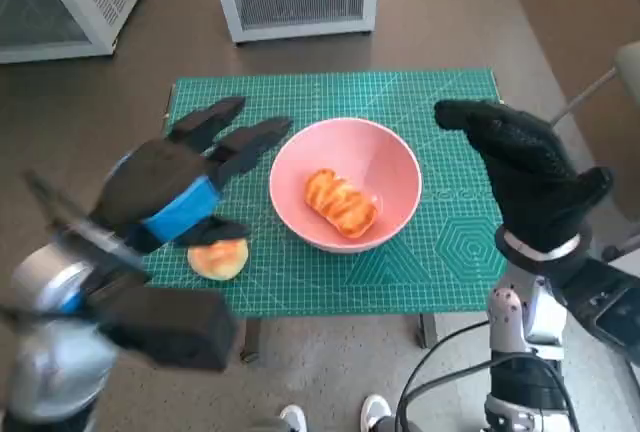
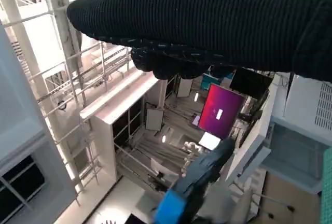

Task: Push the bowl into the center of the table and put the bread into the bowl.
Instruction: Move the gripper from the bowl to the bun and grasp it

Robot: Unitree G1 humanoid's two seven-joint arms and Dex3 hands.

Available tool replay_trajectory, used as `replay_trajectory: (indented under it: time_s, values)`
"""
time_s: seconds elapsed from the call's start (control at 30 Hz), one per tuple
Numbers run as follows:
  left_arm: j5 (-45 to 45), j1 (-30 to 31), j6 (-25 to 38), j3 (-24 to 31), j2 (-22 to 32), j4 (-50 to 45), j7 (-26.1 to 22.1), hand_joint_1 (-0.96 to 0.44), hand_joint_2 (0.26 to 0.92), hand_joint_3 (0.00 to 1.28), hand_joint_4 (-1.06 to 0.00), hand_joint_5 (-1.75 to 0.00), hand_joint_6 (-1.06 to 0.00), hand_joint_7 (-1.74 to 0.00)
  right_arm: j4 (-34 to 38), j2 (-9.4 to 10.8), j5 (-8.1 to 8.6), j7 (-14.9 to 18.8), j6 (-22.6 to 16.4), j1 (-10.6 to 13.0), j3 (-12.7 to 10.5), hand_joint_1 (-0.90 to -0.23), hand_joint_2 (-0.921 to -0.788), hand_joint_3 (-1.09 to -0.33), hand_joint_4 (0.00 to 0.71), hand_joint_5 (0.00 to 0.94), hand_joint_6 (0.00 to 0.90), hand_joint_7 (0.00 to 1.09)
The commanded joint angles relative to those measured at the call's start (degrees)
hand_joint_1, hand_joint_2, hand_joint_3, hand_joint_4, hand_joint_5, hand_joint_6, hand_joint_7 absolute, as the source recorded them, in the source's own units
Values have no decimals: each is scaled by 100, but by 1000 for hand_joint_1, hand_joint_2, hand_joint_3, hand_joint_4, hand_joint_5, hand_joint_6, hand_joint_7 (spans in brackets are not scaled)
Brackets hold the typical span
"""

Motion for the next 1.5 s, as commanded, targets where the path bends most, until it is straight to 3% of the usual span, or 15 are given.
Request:
replay_trajectory:
  time_s: [0.03, 0.33, 0.7, 1.07, 1.5]
  values:
    - [-59, 315, 361, 239, 187, -349, -272, -93, 662, 0, -170, 0, -319, -63, -22, -25, 40, 22, 91, 138, 4, -517, -921, -495, 355, 1, 113, 549]
    - [56, 850, 384, 365, 285, -480, -138, -99, 661, 1, -205, -12, -332, -41, -4, -47, 75, 58, 119, 108, -9, -517, -921, -495, 355, 1, 111, 552]
    - [176, 1106, 396, 21, 132, -54, 145, -139, 678, 6, -250, -11, -357, -25, 27, -89, 109, 112, 148, 73, -15, -518, -921, -495, 355, 1, 108, 556]
    - [201, 967, 335, -513, -28, 793, 441, -113, 689, 7, -270, -8, -390, -24, 25, -143, 150, 179, 196, 71, -31, -519, -921, -495, 356, 1, 106, 560]
    - [314, 383, 276, -1232, -310, 2408, 800, -77, 701, 9, -324, -19, -433, -29, -11, -192, 141, 205, 247, 116, -46, -516, -921, -494, 355, 1, 101, 562]
